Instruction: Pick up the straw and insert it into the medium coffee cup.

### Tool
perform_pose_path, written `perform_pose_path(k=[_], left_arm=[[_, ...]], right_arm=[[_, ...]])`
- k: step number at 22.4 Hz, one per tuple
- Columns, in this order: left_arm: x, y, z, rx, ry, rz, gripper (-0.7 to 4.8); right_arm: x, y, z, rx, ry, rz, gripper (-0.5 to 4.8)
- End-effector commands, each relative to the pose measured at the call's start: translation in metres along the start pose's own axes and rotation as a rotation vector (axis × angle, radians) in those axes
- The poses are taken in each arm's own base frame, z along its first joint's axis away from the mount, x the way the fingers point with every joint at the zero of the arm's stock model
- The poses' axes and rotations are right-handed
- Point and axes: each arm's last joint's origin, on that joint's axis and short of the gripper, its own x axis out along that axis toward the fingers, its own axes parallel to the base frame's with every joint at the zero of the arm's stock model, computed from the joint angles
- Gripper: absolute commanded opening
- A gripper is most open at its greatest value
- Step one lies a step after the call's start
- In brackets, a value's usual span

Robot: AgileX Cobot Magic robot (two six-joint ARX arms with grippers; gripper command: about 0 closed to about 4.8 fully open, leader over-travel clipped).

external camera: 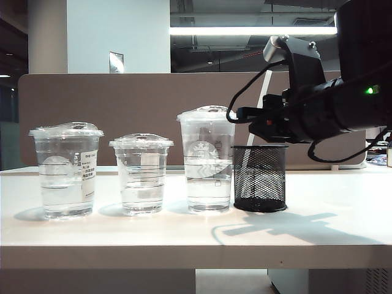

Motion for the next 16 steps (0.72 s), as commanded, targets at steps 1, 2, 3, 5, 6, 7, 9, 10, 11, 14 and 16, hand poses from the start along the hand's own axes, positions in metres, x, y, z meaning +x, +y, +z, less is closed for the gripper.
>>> perform_pose_path(k=[1, 2, 3, 5, 6, 7, 9, 10, 11, 14, 16], left_arm=[[0.000, 0.000, 0.001, -0.001, -0.007, -0.007, -0.03], [0.000, 0.000, 0.001, -0.001, -0.008, -0.007, -0.03], [0.000, 0.000, 0.001, -0.001, -0.008, -0.007, -0.03], [0.000, 0.000, 0.001, 0.000, -0.008, -0.004, -0.03], [0.000, 0.000, 0.001, 0.000, -0.008, -0.004, -0.03], [0.000, 0.000, 0.001, 0.000, -0.008, -0.004, -0.03], [0.000, 0.000, 0.001, 0.000, -0.008, -0.004, -0.03], [0.000, 0.000, 0.001, 0.000, -0.007, -0.004, -0.03], [0.000, 0.000, 0.001, 0.000, -0.008, -0.004, -0.03], [0.000, 0.000, 0.001, 0.000, -0.008, -0.001, -0.03], [0.000, 0.000, 0.001, 0.000, -0.008, -0.001, -0.03]], right_arm=[[-0.001, 0.000, 0.009, -0.041, -0.059, 0.000, 0.40], [-0.001, 0.000, 0.011, -0.053, -0.064, -0.003, 0.40], [-0.002, 0.000, 0.019, -0.084, -0.067, -0.004, 0.40], [-0.009, -0.001, 0.035, -0.139, -0.067, -0.016, 0.40], [-0.012, -0.001, 0.041, -0.151, -0.068, -0.024, 0.40], [-0.016, -0.001, 0.050, -0.164, -0.071, -0.026, 0.40], [-0.023, -0.002, 0.067, -0.192, -0.079, -0.028, 0.40], [-0.030, -0.001, 0.089, -0.224, -0.086, -0.013, 0.40], [-0.035, 0.000, 0.111, -0.244, -0.092, 0.025, 0.40], [-0.036, 0.004, 0.166, -0.248, -0.155, 0.118, 0.40], [-0.034, 0.011, 0.189, -0.251, -0.198, 0.178, 0.40]])
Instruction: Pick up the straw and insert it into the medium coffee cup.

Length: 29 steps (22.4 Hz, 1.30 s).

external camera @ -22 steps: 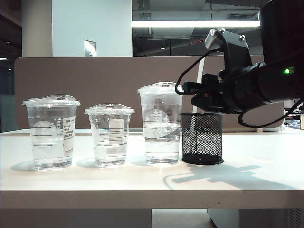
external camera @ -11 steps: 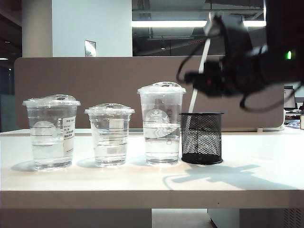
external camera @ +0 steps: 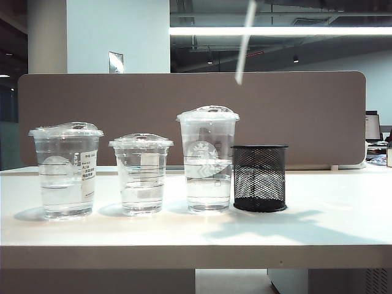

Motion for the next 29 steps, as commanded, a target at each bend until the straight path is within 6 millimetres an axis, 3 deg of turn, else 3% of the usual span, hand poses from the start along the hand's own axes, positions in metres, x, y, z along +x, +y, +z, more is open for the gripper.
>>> perform_pose_path(k=[1, 4, 7, 11, 13, 22, 29], left_arm=[[0.000, 0.000, 0.001, 0.000, -0.008, -0.001, -0.03], [0.000, 0.000, 0.001, 0.003, -0.009, -0.001, -0.03], [0.000, 0.000, 0.001, 0.004, -0.010, 0.010, -0.03], [0.000, 0.002, 0.002, 0.004, -0.014, 0.069, -0.03], [0.000, 0.002, 0.002, 0.003, -0.012, 0.083, -0.03], [0.000, 0.003, 0.002, 0.004, -0.012, 0.086, -0.03], [0.000, 0.003, 0.002, 0.004, -0.012, 0.084, -0.03]], right_arm=[[0.013, 0.007, 0.038, -0.001, -0.073, 0.120, 0.40], [0.033, 0.024, 0.062, 0.007, -0.127, 0.187, 0.40], [0.060, 0.047, 0.068, 0.015, -0.134, 0.255, 0.40], [0.088, 0.076, 0.061, 0.033, -0.103, 0.324, 0.40], [0.098, 0.097, 0.044, 0.051, -0.042, 0.378, 0.40], [0.095, 0.135, 0.030, 0.073, 0.073, 0.494, 0.40], [0.102, 0.146, 0.013, 0.067, 0.129, 0.512, 0.40]])
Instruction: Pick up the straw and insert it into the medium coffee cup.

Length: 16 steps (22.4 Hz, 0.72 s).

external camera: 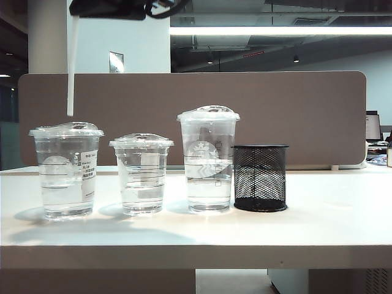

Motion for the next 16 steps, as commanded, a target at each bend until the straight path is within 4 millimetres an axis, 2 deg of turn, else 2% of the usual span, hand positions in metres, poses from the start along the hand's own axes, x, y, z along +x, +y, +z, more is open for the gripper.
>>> perform_pose_path(k=[1, 8, 16], left_arm=[[0.000, 0.000, 0.002, 0.002, -0.013, 0.002, -0.03], [0.000, 0.000, 0.002, 0.002, -0.013, 0.003, -0.03], [0.000, 0.000, 0.002, 0.003, -0.013, 0.003, -0.03]], right_arm=[[0.005, 0.000, -0.003, 0.005, -0.002, -0.001, 0.40], [0.011, -0.007, -0.015, 0.012, 0.035, -0.022, 0.40], [0.009, -0.008, -0.012, 0.011, 0.030, -0.047, 0.40]])
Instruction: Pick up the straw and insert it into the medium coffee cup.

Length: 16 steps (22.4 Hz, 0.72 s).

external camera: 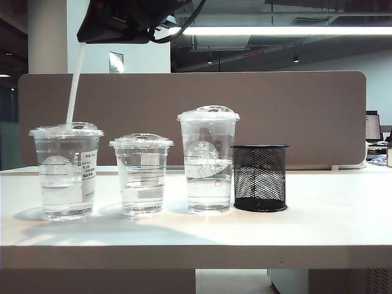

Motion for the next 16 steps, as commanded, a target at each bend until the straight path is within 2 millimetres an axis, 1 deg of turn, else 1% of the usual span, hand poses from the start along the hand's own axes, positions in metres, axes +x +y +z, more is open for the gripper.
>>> perform_pose_path(k=[1, 7, 9, 16], left_arm=[[0.000, 0.000, 0.002, 0.009, -0.013, 0.003, -0.03], [0.000, 0.000, 0.002, 0.024, -0.013, 0.003, -0.03], [0.000, 0.000, 0.002, 0.024, -0.013, 0.003, -0.03], [0.000, 0.000, 0.002, 0.024, -0.013, 0.003, -0.03]], right_arm=[[-0.004, -0.001, 0.007, 0.001, -0.023, -0.013, 0.40], [-0.018, -0.002, 0.024, -0.004, -0.071, -0.020, 0.40], [-0.021, -0.002, 0.026, -0.004, -0.074, -0.021, 0.40], [-0.020, 0.000, 0.017, 0.005, 0.015, -0.002, 0.40]])
